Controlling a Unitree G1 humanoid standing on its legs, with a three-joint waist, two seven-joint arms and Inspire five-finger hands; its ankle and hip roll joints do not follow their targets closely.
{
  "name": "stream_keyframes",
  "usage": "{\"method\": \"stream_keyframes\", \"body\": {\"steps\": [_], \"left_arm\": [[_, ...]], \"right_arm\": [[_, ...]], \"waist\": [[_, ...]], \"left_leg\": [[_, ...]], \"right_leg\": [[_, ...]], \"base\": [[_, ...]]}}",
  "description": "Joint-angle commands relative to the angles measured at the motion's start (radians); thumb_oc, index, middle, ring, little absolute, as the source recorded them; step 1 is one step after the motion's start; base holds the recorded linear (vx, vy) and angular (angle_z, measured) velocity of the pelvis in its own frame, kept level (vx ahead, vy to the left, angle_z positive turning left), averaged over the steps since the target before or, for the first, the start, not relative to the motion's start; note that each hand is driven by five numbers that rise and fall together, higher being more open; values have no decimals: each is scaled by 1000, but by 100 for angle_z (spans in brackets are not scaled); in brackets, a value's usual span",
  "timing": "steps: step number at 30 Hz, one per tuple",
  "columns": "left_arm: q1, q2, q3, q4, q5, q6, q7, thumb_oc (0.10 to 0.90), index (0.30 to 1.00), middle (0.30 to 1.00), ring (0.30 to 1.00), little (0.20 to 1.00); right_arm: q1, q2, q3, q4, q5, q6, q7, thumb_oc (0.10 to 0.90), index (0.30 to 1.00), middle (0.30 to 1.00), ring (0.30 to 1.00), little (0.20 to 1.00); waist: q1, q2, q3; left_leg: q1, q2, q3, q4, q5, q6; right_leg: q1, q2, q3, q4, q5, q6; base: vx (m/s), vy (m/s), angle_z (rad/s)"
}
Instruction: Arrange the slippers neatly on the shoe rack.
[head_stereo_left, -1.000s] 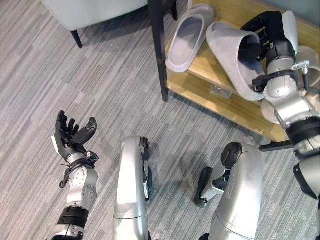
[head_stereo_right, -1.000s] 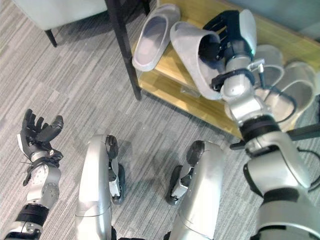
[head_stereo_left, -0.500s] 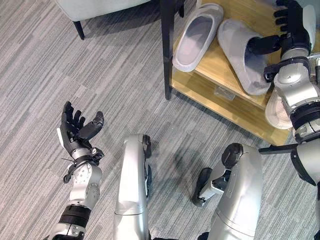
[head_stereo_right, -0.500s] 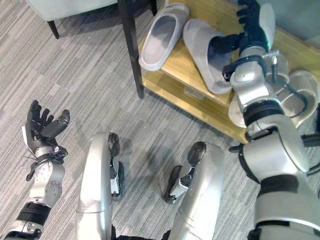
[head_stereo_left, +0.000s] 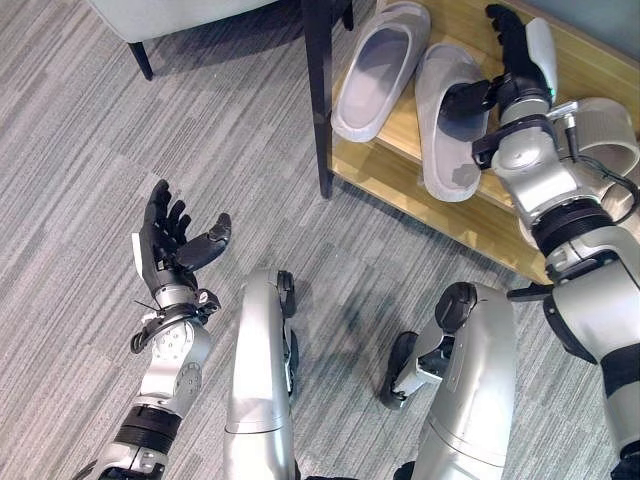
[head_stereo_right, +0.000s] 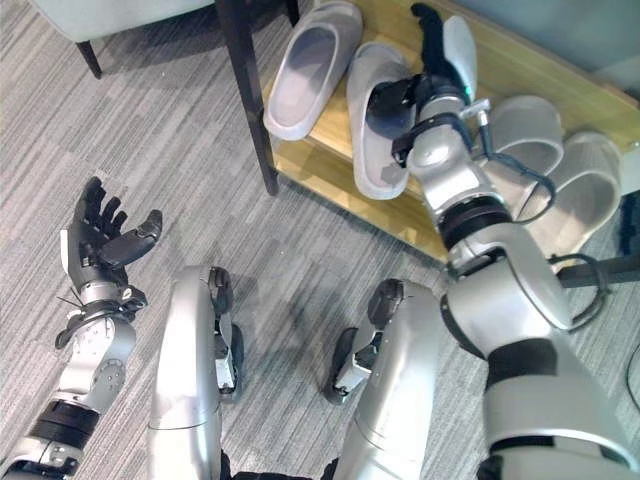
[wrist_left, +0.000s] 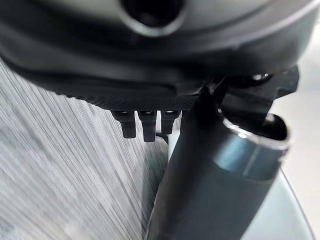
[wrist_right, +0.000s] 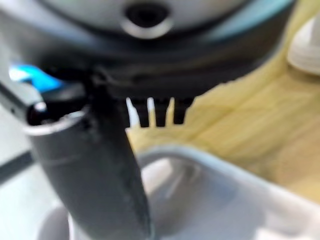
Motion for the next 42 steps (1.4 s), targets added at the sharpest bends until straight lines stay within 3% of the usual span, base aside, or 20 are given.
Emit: {"method": "stream_keyframes", "body": {"steps": [1, 6, 10, 11, 13, 26, 29, 31, 36, 42], "left_arm": [[-15, 68, 38, -145, 79, -53, 4, 800, 900, 900, 900, 900], [19, 75, 72, -152, 79, -51, 7, 800, 900, 900, 900, 900], [49, 74, 115, -153, 86, -27, 8, 800, 900, 900, 900, 900], [49, 69, 127, -159, 98, -12, 10, 800, 900, 900, 900, 900], [61, 87, 143, -206, 130, 2, -17, 800, 900, 900, 900, 900], [92, 83, 168, -304, 176, 13, -29, 800, 900, 900, 900, 900], [51, 62, 151, -280, 215, 27, 10, 800, 900, 900, 900, 900], [-13, 58, 153, -253, 225, 32, 13, 800, 900, 900, 900, 900], [-93, 55, 135, -191, 229, 44, 41, 800, 900, 900, 900, 900], [-79, 41, 125, -184, 248, 50, 52, 800, 900, 900, 900, 900]], "right_arm": [[-144, -17, -10, 61, -113, 1, -102, 800, 900, 900, 900, 900], [-116, -33, -31, 4, -147, 16, -116, 800, 900, 900, 900, 900], [-72, -91, -73, -218, -280, 80, -146, 800, 900, 900, 900, 900], [-25, -102, -135, -351, -328, 92, -162, 800, 900, 900, 900, 900], [25, -121, -198, -445, -363, 114, -156, 800, 900, 900, 900, 900], [205, -148, -432, -687, -570, 190, -183, 800, 900, 900, 900, 900], [271, -117, -460, -764, -544, 154, -170, 800, 900, 900, 900, 900], [347, -135, -493, -866, -504, 93, -126, 800, 900, 900, 900, 900], [403, -135, -495, -923, -457, 49, -90, 800, 900, 900, 900, 900], [506, -101, -560, -1040, -462, 4, -112, 800, 900, 900, 900, 900]], "waist": [[27, 22, -41], [22, 23, -38], [10, 21, -38], [1, 21, -35], [-4, 20, -31], [-10, 19, -16], [-20, 17, -16], [-37, 9, -15], [-49, -2, -15], [-61, -4, -15]], "left_leg": [[-10, 6, -35, 20, -28, 20], [-10, 8, -34, 20, -26, 20], [-10, 10, -33, 18, -25, 18], [-10, 12, -31, 18, -26, 19], [-10, 9, -29, 19, -24, 19], [-10, -2, -29, 22, -17, 19], [-10, 1, -33, 22, -17, 20], [-10, -1, -35, 26, -20, 18], [-10, 4, -40, 33, -22, 15], [-10, 6, -39, 34, -27, 14]], "right_leg": [[11, 8, 103, 39, -62, 14], [11, 12, 106, 39, -60, 14], [11, 15, 104, 33, -60, 12], [11, 17, 100, 32, -61, 11], [11, 19, 98, 34, -61, 11], [11, 26, 91, 45, -72, 11], [11, 27, 91, 46, -69, 15], [11, 26, 90, 50, -73, 18], [11, 23, 93, 59, -77, 24], [11, 26, 95, 61, -80, 25]], "base": [[0, 0, 0], [0, 0, 0], [0, 0, 0], [0, 0, 0], [5, -18, 0], [3, -11, 0], [0, 0, 0], [18, -20, 0], [0, 0, 0], [9, 1, -4]]}}
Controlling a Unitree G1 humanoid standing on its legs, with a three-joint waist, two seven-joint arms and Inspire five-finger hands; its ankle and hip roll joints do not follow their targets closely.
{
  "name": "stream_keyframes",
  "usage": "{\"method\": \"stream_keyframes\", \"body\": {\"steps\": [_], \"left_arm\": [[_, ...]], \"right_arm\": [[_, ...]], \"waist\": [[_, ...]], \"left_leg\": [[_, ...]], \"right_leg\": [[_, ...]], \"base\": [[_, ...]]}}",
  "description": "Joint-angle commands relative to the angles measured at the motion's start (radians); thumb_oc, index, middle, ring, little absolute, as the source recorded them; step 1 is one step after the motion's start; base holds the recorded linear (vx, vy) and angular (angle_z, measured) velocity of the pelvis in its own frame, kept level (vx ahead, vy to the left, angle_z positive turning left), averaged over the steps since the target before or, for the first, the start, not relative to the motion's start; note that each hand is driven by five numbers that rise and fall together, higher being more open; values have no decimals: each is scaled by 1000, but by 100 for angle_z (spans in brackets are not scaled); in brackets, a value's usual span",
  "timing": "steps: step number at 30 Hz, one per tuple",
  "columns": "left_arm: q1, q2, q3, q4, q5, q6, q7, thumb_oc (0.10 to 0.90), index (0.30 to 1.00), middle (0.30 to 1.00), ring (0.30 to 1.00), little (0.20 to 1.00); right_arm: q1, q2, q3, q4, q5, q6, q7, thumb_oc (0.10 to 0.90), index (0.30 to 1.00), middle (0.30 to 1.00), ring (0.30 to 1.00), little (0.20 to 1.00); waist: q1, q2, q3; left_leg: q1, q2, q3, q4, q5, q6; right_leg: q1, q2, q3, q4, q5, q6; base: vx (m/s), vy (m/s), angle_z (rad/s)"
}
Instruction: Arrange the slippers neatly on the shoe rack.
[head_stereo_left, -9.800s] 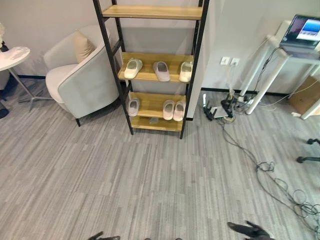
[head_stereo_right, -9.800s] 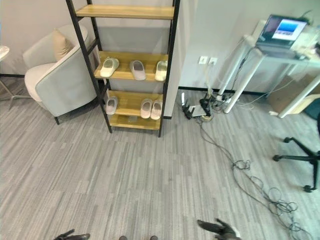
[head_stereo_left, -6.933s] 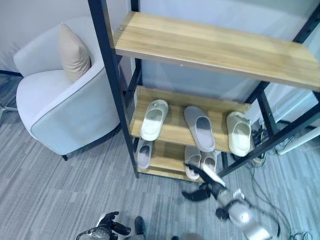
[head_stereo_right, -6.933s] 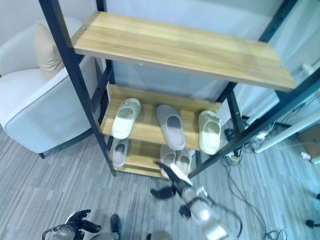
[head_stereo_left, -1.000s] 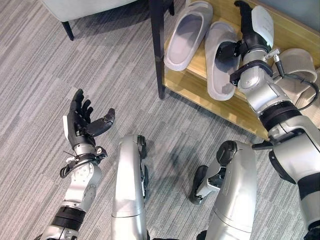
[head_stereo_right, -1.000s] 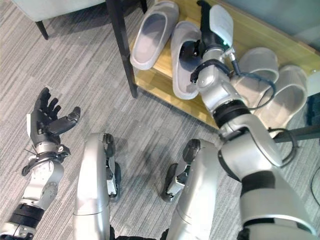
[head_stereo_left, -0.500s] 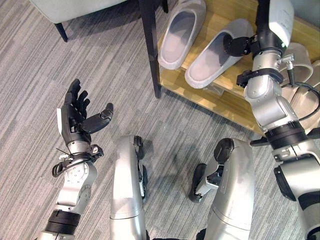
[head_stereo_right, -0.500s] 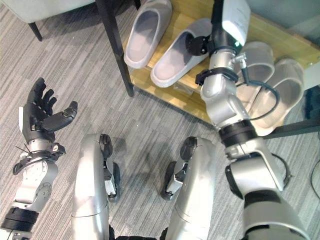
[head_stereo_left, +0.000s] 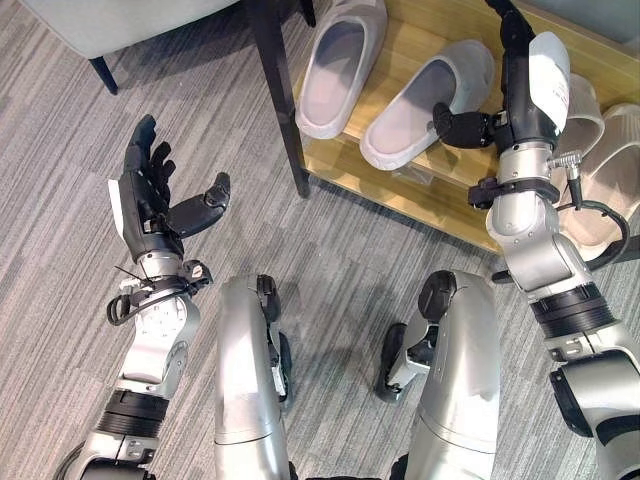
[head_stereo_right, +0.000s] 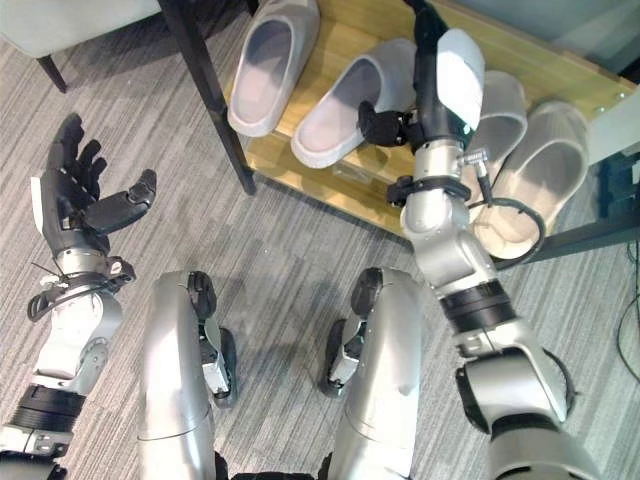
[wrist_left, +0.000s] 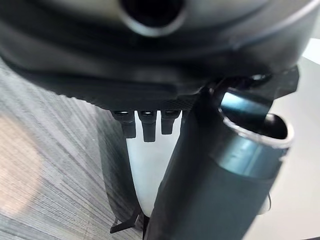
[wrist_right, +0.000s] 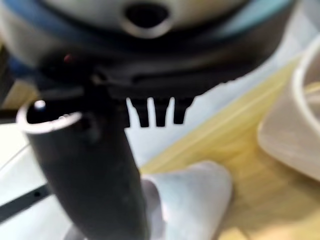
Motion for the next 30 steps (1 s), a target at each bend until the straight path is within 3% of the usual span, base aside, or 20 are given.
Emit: {"method": "stream_keyframes", "body": {"steps": [1, 13, 20, 30], "left_arm": [[-6, 6, 36, -63, 64, -60, 43, 800, 900, 900, 900, 900], [1, -55, -7, -45, 72, -51, 87, 800, 900, 900, 900, 900], [-83, -66, -51, 16, 86, -44, 130, 800, 900, 900, 900, 900], [-190, -67, -90, 128, 73, -40, 153, 800, 900, 900, 900, 900]], "right_arm": [[-61, -30, -99, -160, -34, -102, -62, 800, 900, 900, 900, 900], [67, 114, -102, -175, -39, -99, -104, 800, 900, 900, 900, 900], [5, 180, -28, -52, 73, -121, -117, 800, 900, 900, 900, 900], [-141, 203, 48, 136, 189, -150, -120, 800, 900, 900, 900, 900]], "waist": [[18, -8, -31], [3, -6, -31], [0, -8, -31], [2, -4, -31]], "left_leg": [[-9, -3, -35, 27, -20, 27], [-9, -3, -37, 42, -25, 28], [-9, -2, -38, 48, -24, 26], [-9, -4, -43, 56, -24, 24]], "right_leg": [[22, 9, 96, 57, -81, 24], [22, 10, 96, 70, -87, 22], [22, 10, 102, 75, -87, 26], [22, 9, 113, 87, -84, 29]], "base": [[0, 0, 0], [0, 0, 0], [0, 0, 0], [0, 0, 0]]}}
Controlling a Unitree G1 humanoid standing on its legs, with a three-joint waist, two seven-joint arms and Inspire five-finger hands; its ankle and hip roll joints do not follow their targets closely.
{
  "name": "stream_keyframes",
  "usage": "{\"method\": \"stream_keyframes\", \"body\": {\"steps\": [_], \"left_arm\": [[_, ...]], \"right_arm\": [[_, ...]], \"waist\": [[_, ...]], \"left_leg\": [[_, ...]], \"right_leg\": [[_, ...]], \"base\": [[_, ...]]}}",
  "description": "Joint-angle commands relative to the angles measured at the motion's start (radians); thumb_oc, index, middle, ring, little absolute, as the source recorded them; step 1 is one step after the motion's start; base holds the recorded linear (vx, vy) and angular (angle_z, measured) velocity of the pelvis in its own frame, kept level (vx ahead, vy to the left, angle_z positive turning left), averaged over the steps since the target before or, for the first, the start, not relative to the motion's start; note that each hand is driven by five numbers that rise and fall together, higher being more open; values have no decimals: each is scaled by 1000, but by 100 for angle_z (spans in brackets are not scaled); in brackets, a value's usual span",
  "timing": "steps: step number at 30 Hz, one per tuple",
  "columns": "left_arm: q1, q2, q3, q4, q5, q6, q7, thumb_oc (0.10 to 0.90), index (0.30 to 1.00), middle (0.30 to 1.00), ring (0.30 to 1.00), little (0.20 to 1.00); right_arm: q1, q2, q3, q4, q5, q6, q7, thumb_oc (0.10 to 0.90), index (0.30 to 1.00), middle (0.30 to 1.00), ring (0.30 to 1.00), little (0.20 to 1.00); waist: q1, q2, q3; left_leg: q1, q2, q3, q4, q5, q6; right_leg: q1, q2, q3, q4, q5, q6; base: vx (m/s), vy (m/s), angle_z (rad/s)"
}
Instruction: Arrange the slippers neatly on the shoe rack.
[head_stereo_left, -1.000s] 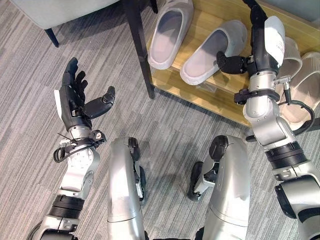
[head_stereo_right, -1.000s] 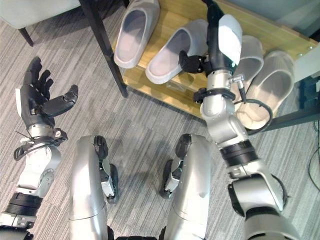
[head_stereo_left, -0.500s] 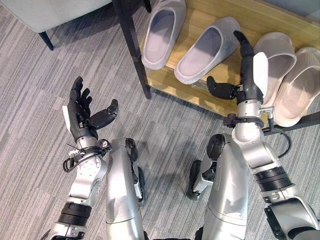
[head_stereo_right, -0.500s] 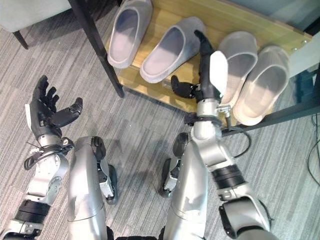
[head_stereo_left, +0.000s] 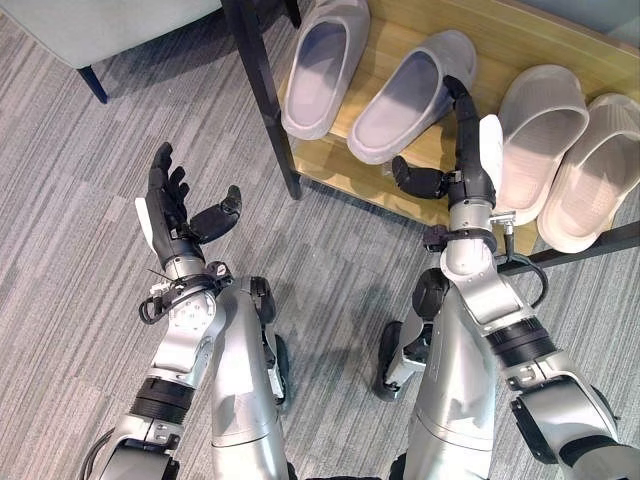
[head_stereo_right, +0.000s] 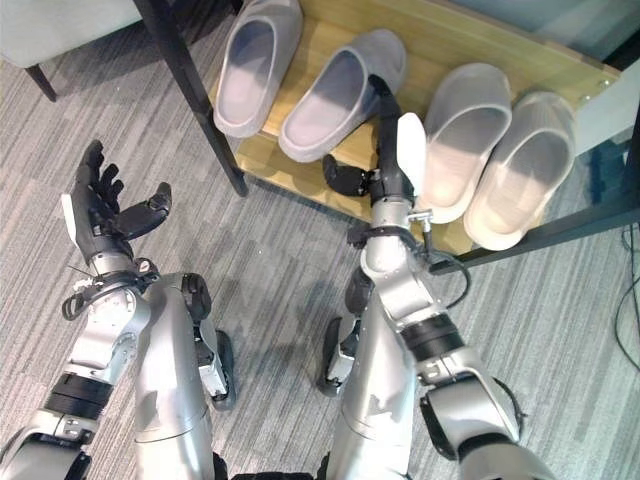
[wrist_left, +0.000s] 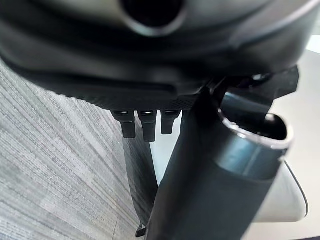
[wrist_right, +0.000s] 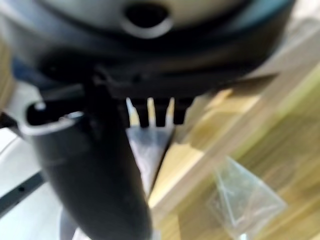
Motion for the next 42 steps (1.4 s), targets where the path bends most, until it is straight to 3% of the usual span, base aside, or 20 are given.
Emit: {"method": "stream_keyframes", "body": {"steps": [1, 13, 21, 32, 42], "left_arm": [[-101, 19, -4, -22, 32, -64, 29, 800, 900, 900, 900, 900], [-133, 25, -26, 62, -9, -75, -7, 800, 900, 900, 900, 900], [-114, 21, -13, 64, -16, -68, 4, 800, 900, 900, 900, 900], [-202, 8, -60, 150, -34, -77, 30, 800, 900, 900, 900, 900], [-275, 7, -90, 217, -78, -85, 26, 800, 900, 900, 900, 900]], "right_arm": [[-184, 2, -4, -4, 3, -82, -39, 800, 900, 900, 900, 900], [-298, -56, 105, 88, 22, -77, 47, 800, 900, 900, 900, 900], [-198, -19, -37, 22, 48, -101, -58, 800, 900, 900, 900, 900], [-321, 43, -62, 175, 225, -198, -142, 800, 900, 900, 900, 900], [-456, 66, -15, 287, 404, -252, -94, 800, 900, 900, 900, 900]], "waist": [[25, -4, -31], [29, -3, -31], [21, 0, -31], [23, 8, -31], [30, 13, -31]], "left_leg": [[-12, -12, -38, 49, -20, 31], [-12, -21, -48, 59, -17, 23], [-12, -18, -46, 60, -17, 25], [-12, -21, -41, 63, -15, 25], [-12, -21, -45, 72, -15, 21]], "right_leg": [[28, 1, 117, 81, -91, 40], [28, 2, 131, 89, -90, 47], [28, 7, 130, 92, -86, 47], [28, 7, 137, 103, -95, 45], [28, 7, 142, 111, -96, 49]], "base": [[0, 0, 0], [0, 0, 0], [1, 3, -1], [0, 0, 0], [0, 0, 0]]}}
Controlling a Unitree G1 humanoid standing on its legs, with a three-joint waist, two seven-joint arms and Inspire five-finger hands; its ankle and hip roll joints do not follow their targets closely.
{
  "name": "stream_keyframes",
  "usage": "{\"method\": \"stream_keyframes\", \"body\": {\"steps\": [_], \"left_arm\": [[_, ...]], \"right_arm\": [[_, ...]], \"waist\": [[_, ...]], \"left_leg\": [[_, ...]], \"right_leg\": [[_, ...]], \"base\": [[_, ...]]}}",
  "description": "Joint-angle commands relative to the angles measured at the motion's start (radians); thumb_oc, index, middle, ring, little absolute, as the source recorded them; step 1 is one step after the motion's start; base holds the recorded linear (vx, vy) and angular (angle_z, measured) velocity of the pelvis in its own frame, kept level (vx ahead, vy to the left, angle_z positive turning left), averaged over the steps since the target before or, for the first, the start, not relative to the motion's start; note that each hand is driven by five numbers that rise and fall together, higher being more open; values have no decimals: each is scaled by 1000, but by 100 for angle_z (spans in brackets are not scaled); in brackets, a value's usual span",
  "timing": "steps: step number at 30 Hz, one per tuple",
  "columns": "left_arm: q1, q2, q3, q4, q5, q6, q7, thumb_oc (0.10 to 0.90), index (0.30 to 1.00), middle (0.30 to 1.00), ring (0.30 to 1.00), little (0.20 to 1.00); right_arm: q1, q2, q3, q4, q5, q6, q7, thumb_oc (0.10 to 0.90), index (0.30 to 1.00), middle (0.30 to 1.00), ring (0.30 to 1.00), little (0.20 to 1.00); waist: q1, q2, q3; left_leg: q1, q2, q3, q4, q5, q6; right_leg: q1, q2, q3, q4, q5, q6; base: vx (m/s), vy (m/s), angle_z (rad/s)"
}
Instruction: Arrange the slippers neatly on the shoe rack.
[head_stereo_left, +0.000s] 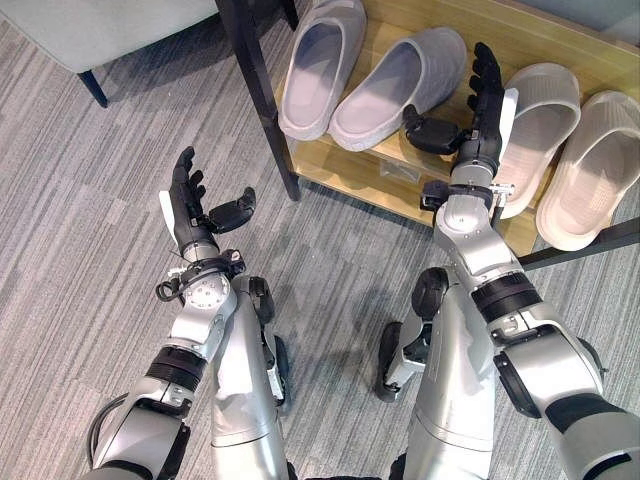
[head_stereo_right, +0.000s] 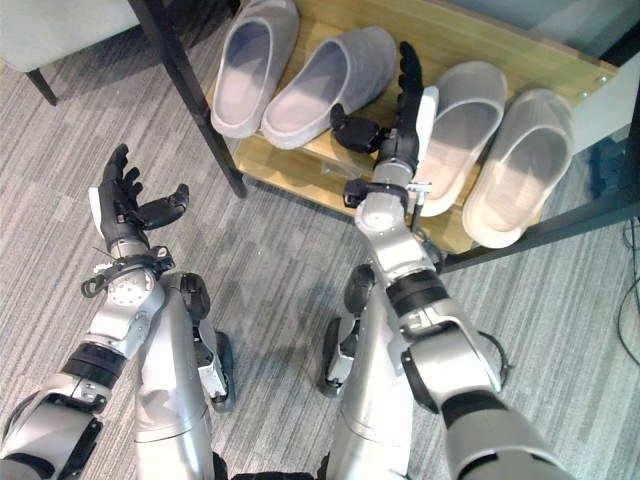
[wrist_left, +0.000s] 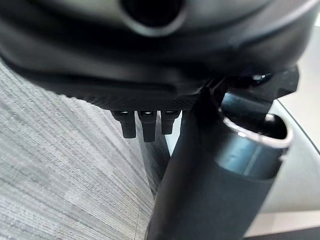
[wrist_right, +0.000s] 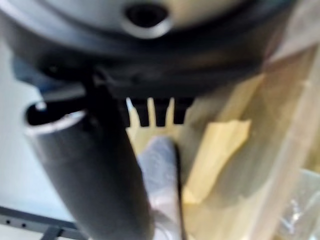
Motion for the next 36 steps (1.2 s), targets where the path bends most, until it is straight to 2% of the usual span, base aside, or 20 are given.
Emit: {"method": "stream_keyframes", "body": {"steps": [1, 2, 8, 14, 16, 20, 23, 29, 31, 36], "left_arm": [[-101, 12, -9, -44, 4, -85, 26, 800, 900, 900, 900, 900], [-113, 13, -14, -32, -5, -87, 21, 800, 900, 900, 900, 900], [-160, 13, -28, 10, -44, -87, 11, 800, 900, 900, 900, 900], [-186, 6, -25, 13, -45, -65, 22, 800, 900, 900, 900, 900], [-207, -8, -23, 15, -30, -41, 36, 800, 900, 900, 900, 900], [-204, -11, -9, 12, -18, -30, 43, 800, 900, 900, 900, 900], [-175, -17, 10, -8, 1, -22, 56, 800, 900, 900, 900, 900], [-183, -29, 16, -28, 27, 1, 88, 800, 900, 900, 900, 900], [-182, -33, 28, -53, 45, 16, 101, 800, 900, 900, 900, 900], [-170, -41, 33, -70, 73, 27, 110, 800, 900, 900, 900, 900]], "right_arm": [[-211, 19, -17, -3, 57, -137, 8, 800, 900, 900, 900, 900], [-233, 18, 3, 13, 102, -146, 38, 800, 900, 900, 900, 900], [-286, -2, 91, 52, 145, -124, 88, 800, 900, 900, 900, 900], [-244, -9, 107, 23, 117, -70, 56, 800, 900, 900, 900, 900], [-186, -5, 117, -19, 23, -12, 46, 800, 900, 900, 900, 900], [-150, -11, 98, -22, -82, 40, 20, 800, 900, 900, 900, 900], [-130, -24, 56, -76, -212, 96, -27, 800, 900, 900, 900, 900], [-118, -2, 16, -115, -302, 164, -74, 800, 900, 900, 900, 900], [-112, 2, -9, -156, -372, 201, -96, 800, 900, 900, 900, 900], [-88, 21, -39, -223, -412, 209, -91, 800, 900, 900, 900, 900]], "waist": [[28, 12, -32], [30, 11, -32], [33, 5, -32], [25, -15, -32], [14, -23, -32], [9, -23, -32], [6, -21, -32], [1, -24, -32], [0, -23, -32], [-2, -25, -32]], "left_leg": [[-13, -29, -43, 63, -14, 23], [-13, -28, -43, 62, -13, 22], [-13, -24, -47, 57, -11, 18], [-13, -20, -44, 49, -9, 16], [-13, -17, -43, 51, -11, 18], [-13, -17, -42, 50, -11, 21], [-13, -15, -38, 50, -10, 22], [-13, -17, -34, 53, -11, 23], [-13, -18, -34, 52, -10, 24], [-13, -21, -33, 50, -6, 24]], "right_leg": [[34, -1, 140, 100, -99, 55], [34, -1, 142, 101, -96, 56], [34, -2, 149, 99, -92, 59], [34, 0, 154, 98, -87, 56], [34, 0, 151, 94, -84, 55], [34, 3, 147, 91, -84, 54], [34, 7, 143, 91, -89, 51], [34, 10, 140, 95, -90, 50], [34, 12, 139, 93, -90, 49], [34, 14, 137, 92, -90, 48]], "base": [[0, 0, 0], [0, 0, 0], [0, 0, 0], [0, 0, 0], [0, 0, 0], [0, 0, 0], [0, 0, 0], [0, 0, 0], [0, 0, 0], [0, 0, 0]]}}
